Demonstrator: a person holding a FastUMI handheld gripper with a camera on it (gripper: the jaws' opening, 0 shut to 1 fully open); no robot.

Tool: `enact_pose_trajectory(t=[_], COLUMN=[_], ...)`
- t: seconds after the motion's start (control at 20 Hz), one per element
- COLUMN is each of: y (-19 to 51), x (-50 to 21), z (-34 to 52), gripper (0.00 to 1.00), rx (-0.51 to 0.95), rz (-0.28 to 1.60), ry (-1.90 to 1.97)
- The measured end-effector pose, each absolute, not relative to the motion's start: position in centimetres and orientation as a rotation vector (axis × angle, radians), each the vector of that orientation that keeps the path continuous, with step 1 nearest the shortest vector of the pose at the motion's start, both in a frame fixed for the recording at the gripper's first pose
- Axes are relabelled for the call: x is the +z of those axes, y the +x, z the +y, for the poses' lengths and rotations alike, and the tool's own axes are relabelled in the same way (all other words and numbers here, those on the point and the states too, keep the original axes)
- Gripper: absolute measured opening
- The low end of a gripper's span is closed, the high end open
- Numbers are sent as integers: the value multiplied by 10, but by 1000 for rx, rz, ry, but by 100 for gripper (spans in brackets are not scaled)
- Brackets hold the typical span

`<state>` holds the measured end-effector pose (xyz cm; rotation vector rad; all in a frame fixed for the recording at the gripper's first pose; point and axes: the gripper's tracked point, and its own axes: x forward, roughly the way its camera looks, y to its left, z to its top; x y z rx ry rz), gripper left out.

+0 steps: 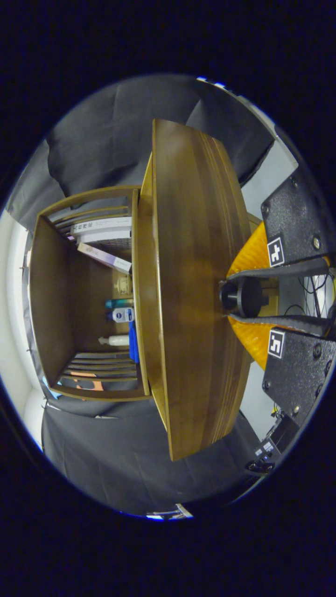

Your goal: Pull open the drawer, take out the items inside it, and place them on the countertop above the cabinet.

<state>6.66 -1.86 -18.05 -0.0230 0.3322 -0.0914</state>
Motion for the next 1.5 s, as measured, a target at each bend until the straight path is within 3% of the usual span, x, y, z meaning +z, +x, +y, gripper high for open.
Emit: enact_pose_trajectory(t=[0.4, 0.6, 0.8, 0.95, 1.1, 1.5], y=[48, 40, 30, 43, 75, 159], x=[-185, -165, -118, -73, -45, -89], z=[-17, -10, 13, 23, 21, 3], gripper=[36, 51, 81, 95, 95, 96], rx=[-76, -32, 62, 110, 107, 103], rz=[396, 444, 454, 426, 414, 770], ry=[-47, -19, 9, -49, -130, -30])
